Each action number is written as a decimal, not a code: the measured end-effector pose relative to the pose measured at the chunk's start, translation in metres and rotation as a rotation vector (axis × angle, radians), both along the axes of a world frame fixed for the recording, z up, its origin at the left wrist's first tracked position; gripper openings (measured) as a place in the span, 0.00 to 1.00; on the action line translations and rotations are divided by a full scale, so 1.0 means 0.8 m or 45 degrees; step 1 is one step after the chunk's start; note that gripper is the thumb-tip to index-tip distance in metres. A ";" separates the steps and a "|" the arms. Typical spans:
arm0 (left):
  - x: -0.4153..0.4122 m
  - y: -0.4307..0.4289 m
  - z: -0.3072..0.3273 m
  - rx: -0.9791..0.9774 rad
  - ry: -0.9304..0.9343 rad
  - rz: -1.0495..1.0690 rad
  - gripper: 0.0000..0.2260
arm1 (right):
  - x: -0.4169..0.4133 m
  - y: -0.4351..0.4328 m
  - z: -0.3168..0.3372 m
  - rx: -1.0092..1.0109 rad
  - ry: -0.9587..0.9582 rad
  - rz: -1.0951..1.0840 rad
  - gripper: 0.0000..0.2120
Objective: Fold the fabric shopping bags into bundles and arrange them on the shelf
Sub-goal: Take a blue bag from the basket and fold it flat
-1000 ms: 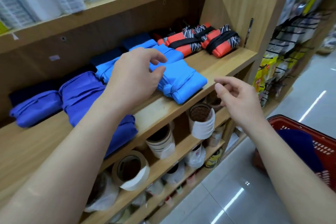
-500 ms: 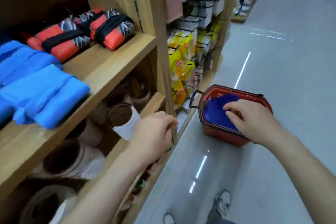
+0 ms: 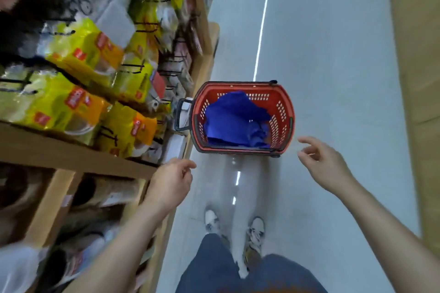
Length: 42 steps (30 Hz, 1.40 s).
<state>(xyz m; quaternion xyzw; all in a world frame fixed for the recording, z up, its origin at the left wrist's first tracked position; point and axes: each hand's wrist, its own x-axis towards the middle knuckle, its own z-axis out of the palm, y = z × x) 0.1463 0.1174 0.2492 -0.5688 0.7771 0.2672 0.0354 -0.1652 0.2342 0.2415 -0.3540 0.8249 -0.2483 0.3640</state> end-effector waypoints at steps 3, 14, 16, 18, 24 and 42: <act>-0.033 -0.056 -0.051 0.073 -0.003 0.038 0.13 | -0.027 -0.029 -0.054 0.045 -0.122 -0.239 0.13; -0.143 -0.233 -0.337 0.474 -0.079 -0.071 0.10 | -0.071 -0.196 -0.297 0.331 -0.254 -0.321 0.12; -0.155 -0.250 -0.393 0.543 -0.167 -0.156 0.11 | -0.077 -0.216 -0.345 0.415 -0.232 -0.214 0.14; -0.163 -0.264 -0.449 0.562 -0.264 -0.221 0.16 | -0.085 -0.231 -0.396 0.511 -0.217 -0.097 0.17; -0.174 -0.277 -0.594 0.624 -0.594 -0.444 0.17 | -0.104 -0.242 -0.533 0.807 -0.251 0.206 0.28; -0.262 -0.336 -0.323 0.186 0.690 0.005 0.08 | -0.074 -0.335 -0.383 -0.186 0.265 0.340 0.22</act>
